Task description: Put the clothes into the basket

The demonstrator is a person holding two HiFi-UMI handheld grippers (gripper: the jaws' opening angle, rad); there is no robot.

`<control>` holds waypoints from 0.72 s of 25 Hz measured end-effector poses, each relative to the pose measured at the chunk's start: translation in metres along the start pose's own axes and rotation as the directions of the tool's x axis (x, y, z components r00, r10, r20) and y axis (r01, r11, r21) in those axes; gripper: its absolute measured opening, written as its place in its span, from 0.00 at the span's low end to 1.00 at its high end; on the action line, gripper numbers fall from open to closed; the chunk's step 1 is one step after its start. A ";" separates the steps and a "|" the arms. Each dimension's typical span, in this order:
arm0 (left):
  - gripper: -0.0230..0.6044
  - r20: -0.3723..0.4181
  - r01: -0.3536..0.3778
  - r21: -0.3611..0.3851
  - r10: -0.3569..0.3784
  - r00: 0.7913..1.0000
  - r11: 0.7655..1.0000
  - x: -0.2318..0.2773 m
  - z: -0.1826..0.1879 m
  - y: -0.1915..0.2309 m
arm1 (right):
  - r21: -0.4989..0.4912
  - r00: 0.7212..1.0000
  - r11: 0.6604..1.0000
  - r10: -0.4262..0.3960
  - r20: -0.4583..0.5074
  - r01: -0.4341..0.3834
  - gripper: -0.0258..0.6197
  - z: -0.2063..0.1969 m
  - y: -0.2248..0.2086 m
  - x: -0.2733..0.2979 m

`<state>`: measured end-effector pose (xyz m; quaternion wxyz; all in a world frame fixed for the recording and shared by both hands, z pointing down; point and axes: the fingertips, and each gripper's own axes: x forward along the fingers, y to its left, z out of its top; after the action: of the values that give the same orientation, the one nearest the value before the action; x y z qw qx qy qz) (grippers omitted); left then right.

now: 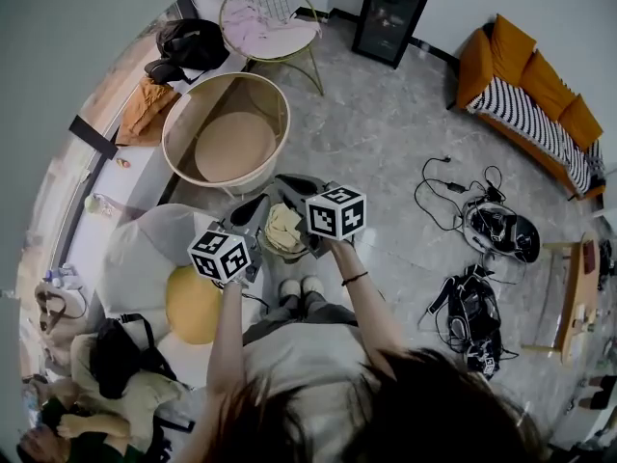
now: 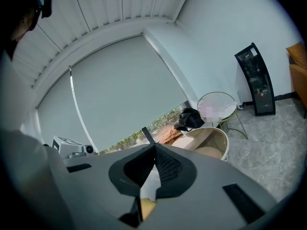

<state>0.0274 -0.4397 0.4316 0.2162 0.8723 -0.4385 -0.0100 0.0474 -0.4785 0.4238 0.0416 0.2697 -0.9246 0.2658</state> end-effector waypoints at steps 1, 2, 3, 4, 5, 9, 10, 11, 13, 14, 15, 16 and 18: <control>0.05 0.001 -0.001 0.002 0.001 1.000 1.000 0.000 0.001 0.000 | -0.001 1.000 1.000 0.004 0.002 -0.004 0.05 0.001 0.001 0.000; 0.05 0.002 -0.001 0.003 0.001 1.000 1.000 0.000 0.002 0.000 | -0.002 1.000 1.000 0.008 0.004 -0.008 0.05 0.002 0.001 0.000; 0.05 0.002 -0.002 0.005 0.002 1.000 1.000 0.001 0.003 0.000 | -0.003 1.000 1.000 0.012 0.007 -0.012 0.05 0.003 0.001 0.000; 0.05 0.003 -0.002 0.006 0.002 1.000 1.000 0.001 0.004 0.000 | -0.003 1.000 1.000 0.014 0.009 -0.014 0.05 0.004 0.002 0.000; 0.05 0.004 -0.002 0.006 0.002 1.000 1.000 0.000 0.004 0.000 | -0.004 1.000 1.000 0.017 0.010 -0.017 0.05 0.004 0.002 0.000; 0.05 0.005 -0.004 0.006 0.004 1.000 1.000 0.000 0.005 0.001 | -0.005 1.000 1.000 0.023 0.015 -0.023 0.05 0.005 0.003 0.000; 0.05 0.004 -0.003 0.005 0.003 1.000 1.000 0.001 0.005 0.001 | -0.005 1.000 1.000 0.025 0.016 -0.025 0.05 0.006 0.002 0.001; 0.05 0.004 -0.003 0.005 0.003 1.000 1.000 0.001 0.005 0.001 | -0.005 0.999 1.000 0.027 0.018 -0.027 0.05 0.006 0.002 0.001; 0.05 0.001 -0.002 0.005 0.002 1.000 1.000 0.002 0.005 0.002 | -0.006 0.999 1.000 0.030 0.022 -0.030 0.05 0.007 0.002 0.002; 0.05 0.000 -0.001 0.004 0.001 1.000 1.000 0.002 0.004 0.003 | -0.007 0.999 0.999 0.031 0.023 -0.031 0.05 0.007 0.002 0.002; 0.05 -0.001 0.000 0.004 0.000 1.000 1.000 0.002 0.004 0.003 | -0.007 0.999 0.999 0.033 0.025 -0.033 0.05 0.007 0.002 0.002; 0.05 -0.001 0.001 0.004 -0.001 1.000 1.000 0.003 0.004 0.003 | -0.008 0.999 0.999 0.035 0.027 -0.035 0.05 0.008 0.002 0.002; 0.05 -0.001 0.002 0.005 -0.002 1.000 1.000 0.003 0.005 0.004 | -0.009 0.999 0.999 0.039 0.032 -0.039 0.05 0.009 0.002 0.003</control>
<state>0.0253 -0.4464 0.4290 0.2141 0.8732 -0.4377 -0.0088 0.0444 -0.4828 0.4160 0.0226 0.2557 -0.9313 0.2585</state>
